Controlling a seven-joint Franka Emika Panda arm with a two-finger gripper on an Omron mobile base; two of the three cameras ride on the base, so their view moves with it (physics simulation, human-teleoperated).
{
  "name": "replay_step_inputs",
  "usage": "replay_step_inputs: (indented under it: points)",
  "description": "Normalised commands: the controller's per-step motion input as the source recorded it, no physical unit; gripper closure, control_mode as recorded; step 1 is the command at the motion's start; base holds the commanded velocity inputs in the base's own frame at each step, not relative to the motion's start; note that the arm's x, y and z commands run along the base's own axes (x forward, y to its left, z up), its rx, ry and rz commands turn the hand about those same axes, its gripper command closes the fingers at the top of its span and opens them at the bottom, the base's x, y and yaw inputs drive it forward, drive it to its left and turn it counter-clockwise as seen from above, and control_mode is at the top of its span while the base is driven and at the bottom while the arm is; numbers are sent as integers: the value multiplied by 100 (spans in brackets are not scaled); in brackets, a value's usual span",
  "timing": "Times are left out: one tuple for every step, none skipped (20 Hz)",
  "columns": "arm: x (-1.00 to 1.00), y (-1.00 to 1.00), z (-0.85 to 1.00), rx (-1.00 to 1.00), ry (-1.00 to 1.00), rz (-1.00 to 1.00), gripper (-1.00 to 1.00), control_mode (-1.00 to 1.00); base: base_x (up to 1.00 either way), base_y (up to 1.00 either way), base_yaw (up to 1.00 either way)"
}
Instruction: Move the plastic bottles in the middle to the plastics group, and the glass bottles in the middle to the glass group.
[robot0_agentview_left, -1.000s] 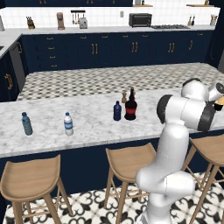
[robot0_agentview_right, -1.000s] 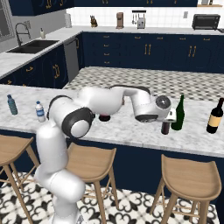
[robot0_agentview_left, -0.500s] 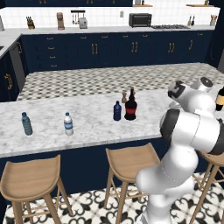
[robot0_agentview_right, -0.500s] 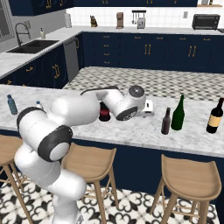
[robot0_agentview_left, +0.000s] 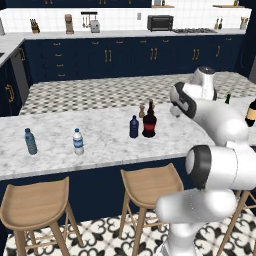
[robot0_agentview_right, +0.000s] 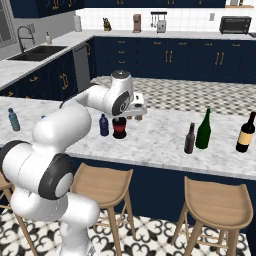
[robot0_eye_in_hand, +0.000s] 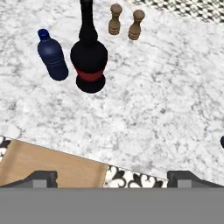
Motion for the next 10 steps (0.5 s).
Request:
replay_step_inputs:
  points:
    - [0,66,-10,10,0,7,-100,-100,0,0,0]
    - [-11,61,-28,14,-4,4,-100,-100,0,0,0]
    - [-4,52,-17,15,-11,0,-100,-100,0,0,0]
    - [0,48,0,13,-13,0,-100,-100,0,0,0]
    - [0,40,0,10,-10,0,-100,-100,0,0,0]
    - [8,43,0,11,-9,0,-100,-100,0,0,0]
    - [19,44,0,12,-9,0,-100,-100,0,0,0]
    - [29,31,0,11,-9,-5,-100,-100,0,0,0]
    - [34,26,0,4,-5,-11,-100,-100,0,0,0]
    - [38,26,0,0,0,-15,-100,-100,0,0,0]
